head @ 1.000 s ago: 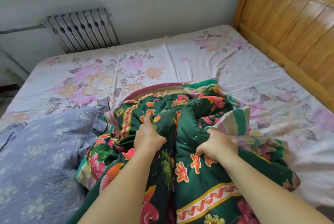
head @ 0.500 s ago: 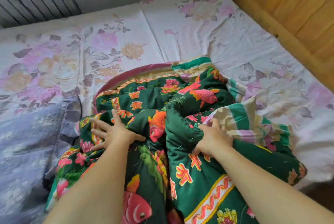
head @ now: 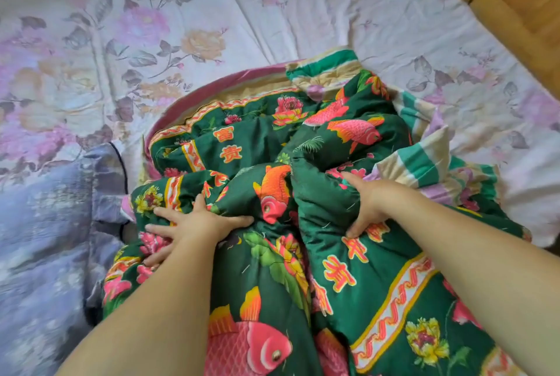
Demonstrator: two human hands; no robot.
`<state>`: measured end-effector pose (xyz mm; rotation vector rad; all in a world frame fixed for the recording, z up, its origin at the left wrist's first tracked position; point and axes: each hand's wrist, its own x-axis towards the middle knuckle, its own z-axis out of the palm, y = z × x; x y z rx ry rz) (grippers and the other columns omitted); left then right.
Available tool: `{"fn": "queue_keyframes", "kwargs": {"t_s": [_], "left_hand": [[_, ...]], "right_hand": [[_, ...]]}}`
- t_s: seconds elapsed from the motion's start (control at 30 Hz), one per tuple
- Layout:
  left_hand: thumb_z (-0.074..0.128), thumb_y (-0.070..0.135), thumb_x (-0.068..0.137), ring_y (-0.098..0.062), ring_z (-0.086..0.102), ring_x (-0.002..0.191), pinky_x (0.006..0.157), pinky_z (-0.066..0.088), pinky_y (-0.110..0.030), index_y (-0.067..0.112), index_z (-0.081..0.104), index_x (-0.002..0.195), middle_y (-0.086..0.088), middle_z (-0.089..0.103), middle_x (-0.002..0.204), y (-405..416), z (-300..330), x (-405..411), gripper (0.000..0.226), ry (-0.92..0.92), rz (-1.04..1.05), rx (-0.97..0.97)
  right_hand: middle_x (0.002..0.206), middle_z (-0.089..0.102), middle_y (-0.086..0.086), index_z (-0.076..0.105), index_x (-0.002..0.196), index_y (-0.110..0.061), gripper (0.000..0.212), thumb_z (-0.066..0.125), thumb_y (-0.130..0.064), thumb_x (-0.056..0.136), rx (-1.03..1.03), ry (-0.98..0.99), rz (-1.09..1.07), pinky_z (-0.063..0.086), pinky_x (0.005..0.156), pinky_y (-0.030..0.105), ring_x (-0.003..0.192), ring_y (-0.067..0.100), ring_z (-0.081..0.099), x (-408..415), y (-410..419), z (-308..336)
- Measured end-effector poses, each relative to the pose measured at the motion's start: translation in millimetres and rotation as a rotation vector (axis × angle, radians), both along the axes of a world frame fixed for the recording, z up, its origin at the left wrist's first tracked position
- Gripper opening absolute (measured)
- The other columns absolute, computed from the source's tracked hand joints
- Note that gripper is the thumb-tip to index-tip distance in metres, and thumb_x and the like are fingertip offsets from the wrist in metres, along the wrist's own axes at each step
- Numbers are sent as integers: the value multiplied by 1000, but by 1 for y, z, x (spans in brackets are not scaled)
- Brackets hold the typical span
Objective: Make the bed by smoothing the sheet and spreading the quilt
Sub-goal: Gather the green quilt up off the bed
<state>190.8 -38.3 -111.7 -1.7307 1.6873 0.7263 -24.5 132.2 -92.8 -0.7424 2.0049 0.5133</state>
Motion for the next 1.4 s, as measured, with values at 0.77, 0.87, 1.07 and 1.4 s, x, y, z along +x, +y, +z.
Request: {"fn": "queue_keyframes", "kwargs": {"t_s": [0.77, 0.87, 1.07, 1.4], "left_hand": [[64, 49, 39, -31, 62, 85, 78, 53, -42, 31, 59, 80, -11, 64, 94, 56, 14, -10, 45, 602, -40, -178], [64, 44, 44, -28, 61, 84, 72, 50, -36, 30, 58, 76, -9, 64, 94, 83, 46, -12, 36, 699, -73, -161], [62, 48, 39, -29, 63, 90, 77, 53, -40, 30, 63, 89, -8, 65, 100, 150, 110, -3, 53, 913, -172, -185], [64, 38, 45, -26, 54, 108, 94, 47, -38, 26, 63, 115, -5, 55, 116, 264, 214, 91, 71, 1209, -290, -400]], "right_hand": [[129, 61, -2, 42, 134, -39, 94, 82, -54, 50, -477, 28, -308, 49, 91, 34, 115, 23, 57, 43, 62, 15], [125, 62, -1, 45, 133, -36, 88, 81, -51, 53, -519, 104, -381, 49, 88, 33, 113, 24, 58, 63, 90, 43], [128, 59, 0, 44, 134, -32, 83, 78, -49, 60, -678, 295, -495, 47, 87, 34, 115, 26, 56, 107, 163, 114], [132, 56, -9, 45, 138, -30, 85, 80, -41, 62, -1056, 453, -609, 47, 93, 34, 118, 18, 54, 229, 287, 203]]}}
